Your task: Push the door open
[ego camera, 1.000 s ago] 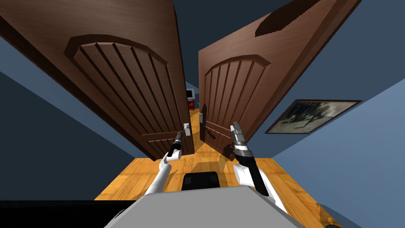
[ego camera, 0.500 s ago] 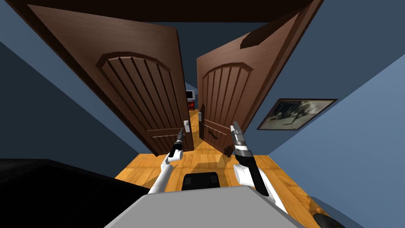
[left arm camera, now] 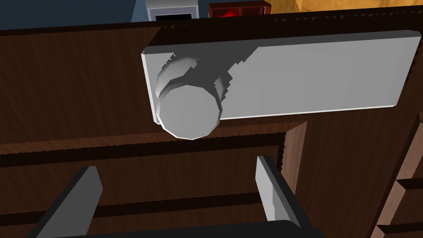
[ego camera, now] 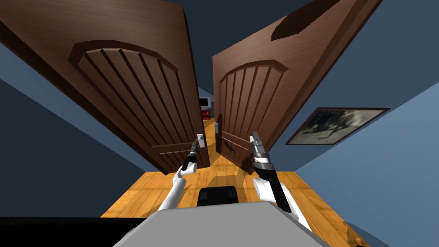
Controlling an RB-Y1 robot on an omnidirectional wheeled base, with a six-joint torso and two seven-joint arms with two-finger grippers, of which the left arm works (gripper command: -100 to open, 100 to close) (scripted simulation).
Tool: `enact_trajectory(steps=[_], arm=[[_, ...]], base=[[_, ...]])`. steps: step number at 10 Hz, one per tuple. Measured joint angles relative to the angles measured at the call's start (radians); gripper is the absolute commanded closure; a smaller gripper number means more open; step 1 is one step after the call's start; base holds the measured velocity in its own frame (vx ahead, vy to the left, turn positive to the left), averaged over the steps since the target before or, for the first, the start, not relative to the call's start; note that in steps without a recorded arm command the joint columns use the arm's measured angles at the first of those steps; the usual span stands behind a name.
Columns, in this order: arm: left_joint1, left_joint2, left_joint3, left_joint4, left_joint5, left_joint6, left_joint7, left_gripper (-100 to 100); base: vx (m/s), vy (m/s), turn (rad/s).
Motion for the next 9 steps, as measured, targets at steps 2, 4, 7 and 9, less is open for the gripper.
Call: enact_trajectory(steps=[2, 4, 7, 9], arm=[[-0.004, -0.002, 0.005, 0.010, 0.001, -0.009, 0.001, -100], [-0.007, -0.008, 0.007, 0.015, 0.001, -0.014, 0.002, 100], [-0.008, -0.007, 0.007, 0.014, 0.001, -0.013, 0.001, 100], [-0.005, -0.008, 0.006, 0.017, 0.001, -0.011, 0.001, 100]], base=[[0.222, -0.021, -0.023], [0.044, 0.001, 0.001], [-0.029, 0.000, -0.003], [-0.006, 0.000, 0.001]])
